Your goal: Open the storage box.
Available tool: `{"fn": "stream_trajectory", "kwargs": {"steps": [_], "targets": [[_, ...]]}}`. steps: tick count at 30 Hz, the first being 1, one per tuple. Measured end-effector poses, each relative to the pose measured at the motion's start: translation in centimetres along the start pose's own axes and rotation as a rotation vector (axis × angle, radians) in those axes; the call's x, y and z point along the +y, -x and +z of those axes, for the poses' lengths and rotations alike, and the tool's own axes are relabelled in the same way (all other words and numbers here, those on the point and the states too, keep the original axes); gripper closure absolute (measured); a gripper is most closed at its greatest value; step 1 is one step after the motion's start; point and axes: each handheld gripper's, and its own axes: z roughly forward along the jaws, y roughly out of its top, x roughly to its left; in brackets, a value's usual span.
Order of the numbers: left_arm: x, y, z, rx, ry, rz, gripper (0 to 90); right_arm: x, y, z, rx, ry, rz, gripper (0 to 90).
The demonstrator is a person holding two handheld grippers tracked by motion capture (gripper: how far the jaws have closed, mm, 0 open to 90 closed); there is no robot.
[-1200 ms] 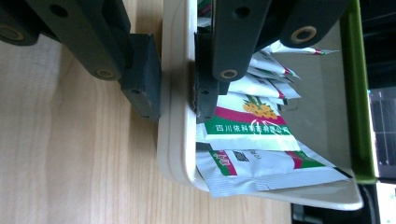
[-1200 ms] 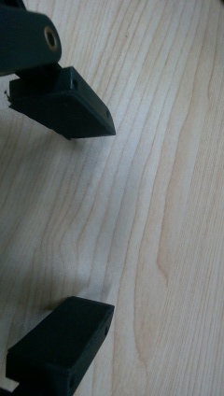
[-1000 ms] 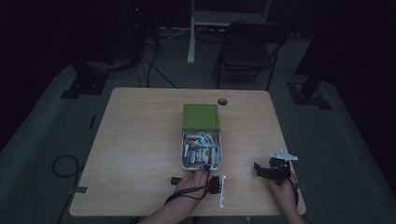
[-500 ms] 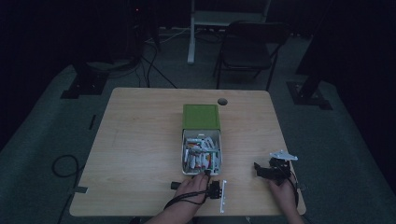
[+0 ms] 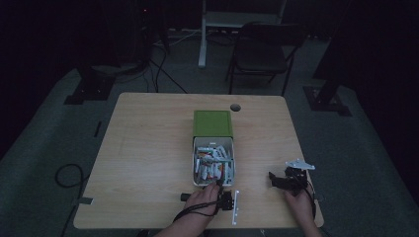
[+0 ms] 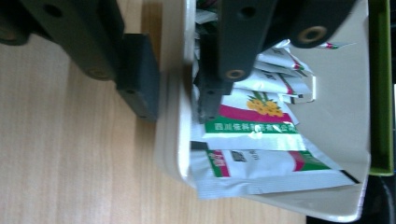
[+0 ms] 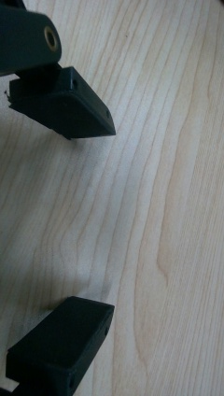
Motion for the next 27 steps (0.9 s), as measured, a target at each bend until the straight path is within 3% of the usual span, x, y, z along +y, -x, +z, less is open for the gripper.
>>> {"fn": "stream_trajectory", "kwargs": {"steps": [3, 9, 12, 25, 27], "targets": [[-0.1, -0.3, -0.1, -0.022, 0.012, -0.023, 66.6, 0.0, 0.0, 0.0, 0.000, 0.000, 0.000, 12.3], [-0.3, -1.3, -0.7, -0.135, 0.108, -0.174, 66.2, 0.0, 0.0, 0.0, 0.000, 0.000, 0.000, 12.3], [-0.6, -1.8, -1.0, -0.169, 0.135, -0.219, 66.3, 0.0, 0.0, 0.0, 0.000, 0.000, 0.000, 12.4], [-2.4, -3.8, -2.3, -0.220, 0.214, -0.395, 66.3, 0.0, 0.0, 0.0, 0.000, 0.000, 0.000, 12.3], [-2.8, -4.2, -2.5, -0.211, 0.219, -0.417, 66.3, 0.0, 0.0, 0.0, 0.000, 0.000, 0.000, 12.4]]}}
